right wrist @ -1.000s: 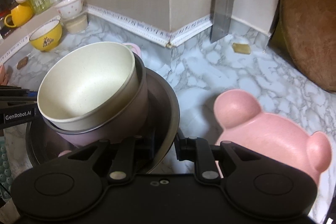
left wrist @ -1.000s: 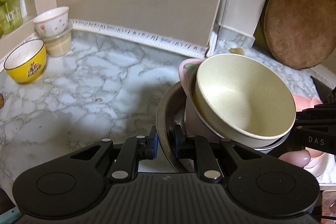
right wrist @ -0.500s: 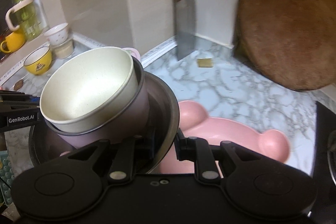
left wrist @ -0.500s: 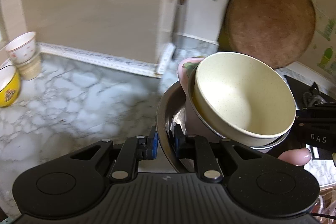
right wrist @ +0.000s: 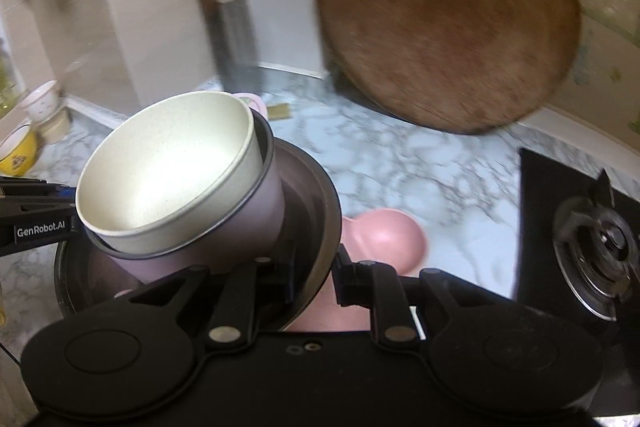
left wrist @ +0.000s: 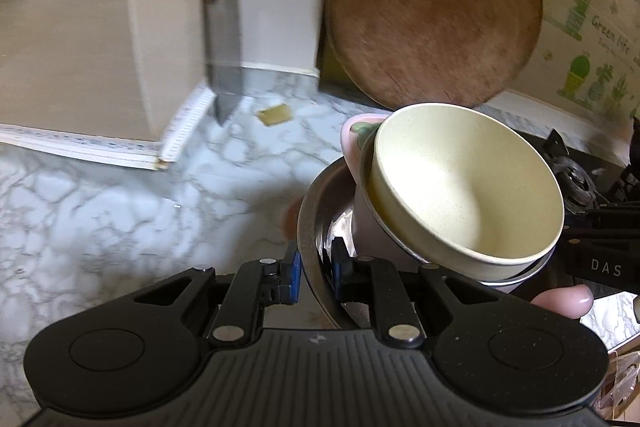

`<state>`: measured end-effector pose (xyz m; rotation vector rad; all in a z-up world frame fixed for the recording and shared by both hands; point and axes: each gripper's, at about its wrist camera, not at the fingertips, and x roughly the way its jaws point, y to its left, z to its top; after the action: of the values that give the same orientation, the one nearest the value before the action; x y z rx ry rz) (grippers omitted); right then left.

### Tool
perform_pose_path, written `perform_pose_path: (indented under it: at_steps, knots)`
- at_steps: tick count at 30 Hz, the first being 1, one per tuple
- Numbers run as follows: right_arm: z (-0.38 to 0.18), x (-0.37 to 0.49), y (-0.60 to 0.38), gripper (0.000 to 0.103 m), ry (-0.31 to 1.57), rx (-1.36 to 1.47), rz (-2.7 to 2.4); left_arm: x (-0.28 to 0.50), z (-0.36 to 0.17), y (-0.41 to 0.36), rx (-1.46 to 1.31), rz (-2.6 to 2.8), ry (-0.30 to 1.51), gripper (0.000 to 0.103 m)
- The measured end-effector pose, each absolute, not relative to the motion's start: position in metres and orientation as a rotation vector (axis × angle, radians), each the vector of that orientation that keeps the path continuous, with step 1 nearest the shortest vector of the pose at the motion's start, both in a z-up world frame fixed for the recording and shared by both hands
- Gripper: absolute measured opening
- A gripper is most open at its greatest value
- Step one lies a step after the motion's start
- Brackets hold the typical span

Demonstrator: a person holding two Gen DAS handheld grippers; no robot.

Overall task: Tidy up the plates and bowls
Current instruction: 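Lift the steel basin stack with both grippers and carry it toward the plates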

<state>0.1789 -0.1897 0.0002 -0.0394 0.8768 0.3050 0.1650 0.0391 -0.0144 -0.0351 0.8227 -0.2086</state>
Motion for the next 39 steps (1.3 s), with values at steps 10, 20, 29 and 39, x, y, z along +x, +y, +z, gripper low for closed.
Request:
perform_pose_path:
  at_steps: [10, 20, 29, 39]
  knots:
    - [-0.031, 0.187, -0.216, 0.019, 0.912, -0.002, 0.300, 0.173, -0.043, 0.018, -0.014, -0.218, 0.852, 0.014]
    - [-0.051, 0.189, -0.215, 0.019, 0.930, -0.020, 0.305, 0.173, -0.059, 0.012, 0.019, -0.210, 0.837, 0.014]
    - [-0.058, 0.188, -0.213, 0.019, 0.926, -0.033, 0.295, 0.172, -0.063, 0.012, 0.034, -0.213, 0.811, 0.014]
    - [-0.057, 0.188, -0.211, 0.020, 0.921, -0.042, 0.294, 0.176, -0.065, 0.018, 0.004, -0.219, 0.839, 0.015]
